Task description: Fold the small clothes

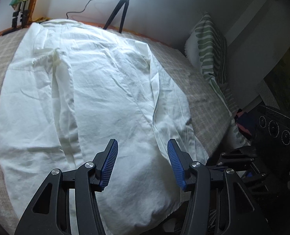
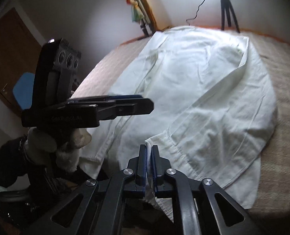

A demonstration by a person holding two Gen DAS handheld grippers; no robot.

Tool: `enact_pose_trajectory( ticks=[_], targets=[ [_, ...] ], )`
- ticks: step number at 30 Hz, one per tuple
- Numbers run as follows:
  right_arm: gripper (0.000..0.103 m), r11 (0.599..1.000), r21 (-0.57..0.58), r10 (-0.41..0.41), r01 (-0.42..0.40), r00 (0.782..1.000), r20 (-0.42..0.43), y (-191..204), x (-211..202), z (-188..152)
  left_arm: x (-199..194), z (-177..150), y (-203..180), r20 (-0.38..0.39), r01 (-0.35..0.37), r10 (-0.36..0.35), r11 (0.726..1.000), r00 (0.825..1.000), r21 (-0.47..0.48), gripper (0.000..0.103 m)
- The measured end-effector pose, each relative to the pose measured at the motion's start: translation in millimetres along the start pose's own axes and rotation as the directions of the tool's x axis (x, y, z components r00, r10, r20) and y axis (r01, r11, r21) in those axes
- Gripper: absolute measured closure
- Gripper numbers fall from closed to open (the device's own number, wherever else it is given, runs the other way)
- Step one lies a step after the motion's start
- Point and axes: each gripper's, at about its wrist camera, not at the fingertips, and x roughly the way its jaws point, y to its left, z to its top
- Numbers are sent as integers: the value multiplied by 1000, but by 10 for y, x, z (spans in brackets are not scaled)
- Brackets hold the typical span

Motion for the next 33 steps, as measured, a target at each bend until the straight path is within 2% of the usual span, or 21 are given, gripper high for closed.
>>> enact_pose_trajectory(
  ticks=[1, 2, 7, 10, 15, 16, 18, 19, 22, 25, 26, 27, 29, 33],
  targets=[
    [85, 1000, -9, 11, -11, 1000, -19, -16, 9, 1, 27, -10, 6, -8, 8, -8, 1000, 1000, -12, 51],
    [69, 1000, -19, 17, -18, 999, -36, -18, -13, 12, 63, -23, 6, -17, 16, -16, 1000, 1000, -24, 51],
    [67, 1000, -29, -1, 3, 999, 49, -240, -427, 207, 242, -105, -112, -58, 34, -35, 999, 998, -8, 51],
    [66, 995, 28, -99, 96, 990, 96, -580, -540, 566, 364, -168, -203, -84, 5, -2, 999, 996, 34, 51],
    [64, 959, 149, -261, 243, 959, 114, -1251, -438, 1409, 368, -211, -272, -27, -12, 14, 998, 1000, 62, 51],
    [64, 952, 170, -276, 255, 955, 110, -1347, -407, 1545, 362, -218, -276, -17, -14, 16, 997, 1000, 71, 55],
    [64, 932, 213, -319, 294, 943, 91, -1588, -269, 1824, 364, -235, -267, -7, -19, 20, 996, 1000, 88, 75],
    [64, 919, 228, -345, 320, 935, 80, -1691, -177, 1959, 391, -230, -248, -18, 4, -2, 996, 1000, 87, 96],
    [64, 888, 263, -398, 377, 917, 33, -1961, 131, 2263, 423, -222, -188, -21, 37, -36, 997, 999, 67, 99],
    [69, 864, 250, -447, 437, 894, -18, -2135, 432, 2440, 393, -215, -169, -18, 59, -58, 997, 998, 58, 101],
    [77, 859, 248, -454, 447, 891, -34, -2187, 522, 2477, 382, -210, -170, -18, 64, -63, 996, 998, 59, 101],
    [83, 860, 252, -447, 444, 893, -46, -2229, 591, 2496, 367, -206, -169, -18, 70, -69, 996, 997, 58, 101],
    [102, 865, 263, -424, 426, 903, -68, -2286, 694, 2523, 331, -206, -173, -18, 80, -79, 995, 997, 65, 102],
    [103, 862, 222, -455, 455, 889, -51, -2136, 704, 2579, 232, -234, -194, -12, 100, -99, 993, 995, 66, 102]
  ],
)
